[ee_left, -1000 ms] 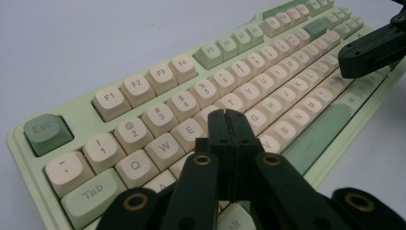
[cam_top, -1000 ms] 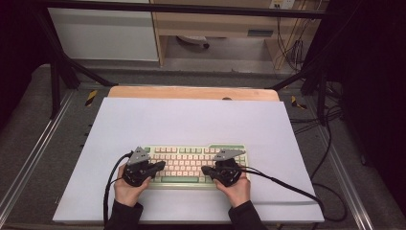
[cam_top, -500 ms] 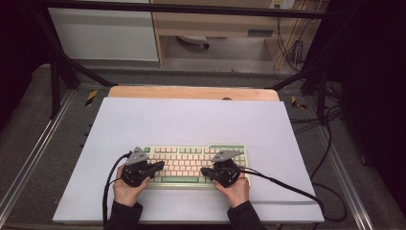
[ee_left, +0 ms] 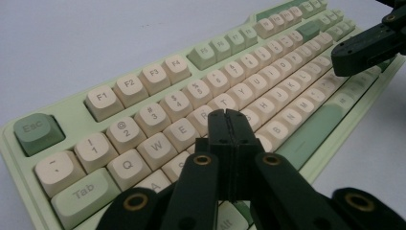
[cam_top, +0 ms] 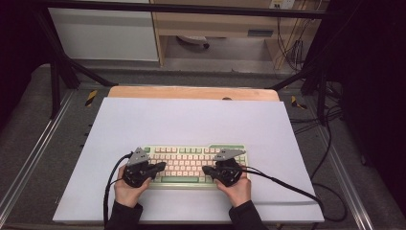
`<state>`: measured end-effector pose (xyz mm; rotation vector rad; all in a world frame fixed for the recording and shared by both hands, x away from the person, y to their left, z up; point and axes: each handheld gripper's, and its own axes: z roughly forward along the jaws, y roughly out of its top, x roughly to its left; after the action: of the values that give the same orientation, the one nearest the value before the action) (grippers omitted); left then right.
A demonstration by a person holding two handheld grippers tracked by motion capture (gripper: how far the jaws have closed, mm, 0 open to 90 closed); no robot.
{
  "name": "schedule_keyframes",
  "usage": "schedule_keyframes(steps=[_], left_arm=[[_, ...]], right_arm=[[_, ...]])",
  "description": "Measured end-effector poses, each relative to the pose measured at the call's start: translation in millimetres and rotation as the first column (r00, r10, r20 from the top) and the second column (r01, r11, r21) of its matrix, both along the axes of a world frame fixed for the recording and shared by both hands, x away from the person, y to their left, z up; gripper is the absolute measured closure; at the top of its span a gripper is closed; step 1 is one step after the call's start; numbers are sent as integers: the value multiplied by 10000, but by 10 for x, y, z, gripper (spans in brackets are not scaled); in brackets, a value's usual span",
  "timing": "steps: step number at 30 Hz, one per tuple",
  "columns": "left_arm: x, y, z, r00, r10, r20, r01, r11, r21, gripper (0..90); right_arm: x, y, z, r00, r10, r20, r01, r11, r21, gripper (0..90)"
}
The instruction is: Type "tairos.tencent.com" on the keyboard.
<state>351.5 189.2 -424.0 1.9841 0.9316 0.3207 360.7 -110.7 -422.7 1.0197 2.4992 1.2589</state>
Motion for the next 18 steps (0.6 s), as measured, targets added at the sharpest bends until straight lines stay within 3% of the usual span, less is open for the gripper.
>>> schedule_keyframes(steps=[18], left_arm=[[-45,-135,-90,9992,-358,-199,364,9988,320,900]], right_arm=[[-3,-19,26,9999,-11,106,11,10000,0,900]])
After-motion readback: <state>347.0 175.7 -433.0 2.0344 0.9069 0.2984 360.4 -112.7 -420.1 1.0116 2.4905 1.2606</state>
